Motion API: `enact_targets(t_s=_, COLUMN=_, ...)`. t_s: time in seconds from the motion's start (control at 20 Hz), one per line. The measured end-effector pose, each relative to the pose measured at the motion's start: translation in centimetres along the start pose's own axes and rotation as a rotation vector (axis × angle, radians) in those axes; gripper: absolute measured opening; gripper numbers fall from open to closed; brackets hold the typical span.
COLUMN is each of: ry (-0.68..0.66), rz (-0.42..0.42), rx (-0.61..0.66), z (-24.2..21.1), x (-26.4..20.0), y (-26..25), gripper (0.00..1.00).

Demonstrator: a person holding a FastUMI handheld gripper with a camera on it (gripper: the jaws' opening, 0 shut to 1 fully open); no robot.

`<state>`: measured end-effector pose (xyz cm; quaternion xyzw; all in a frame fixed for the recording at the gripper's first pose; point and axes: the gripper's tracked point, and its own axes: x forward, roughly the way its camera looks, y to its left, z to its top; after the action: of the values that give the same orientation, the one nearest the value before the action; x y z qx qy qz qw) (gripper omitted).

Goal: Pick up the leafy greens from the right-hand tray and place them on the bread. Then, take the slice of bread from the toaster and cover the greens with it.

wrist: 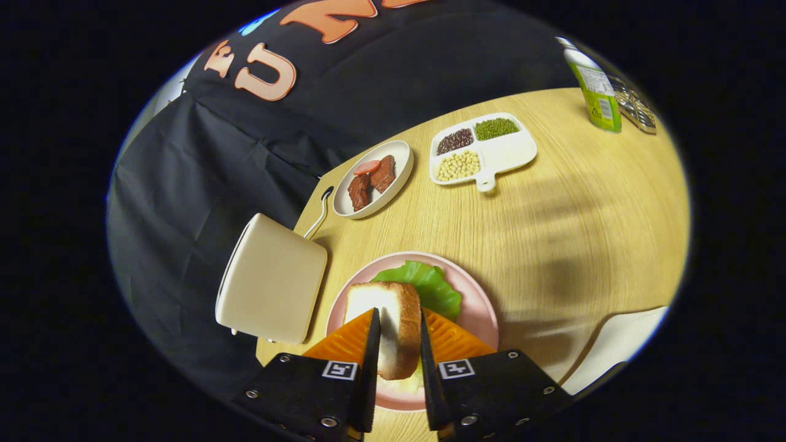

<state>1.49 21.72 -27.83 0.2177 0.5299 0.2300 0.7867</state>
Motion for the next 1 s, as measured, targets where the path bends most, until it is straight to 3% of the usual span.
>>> enact_targets(t_s=0.2, ry=-0.086, rz=-0.094, rx=-0.090, z=1.4, x=-1.4, y=-1.6, gripper=0.44)
enact_targets(t_s=0.35, ry=-0.143, rz=-0.093, rx=-0.118, z=2.4, x=-3.1, y=-1.1, gripper=0.52)
enact_targets(t_s=0.7, ry=-0.531, rz=-0.271, rx=-0.303, z=10.3, x=-11.9, y=-1.1, gripper=0.73)
enact_targets(t_s=1.0, ry=-0.855, rz=-0.382, rx=-0.389, z=14.1, x=-21.6, y=0.6, gripper=0.86)
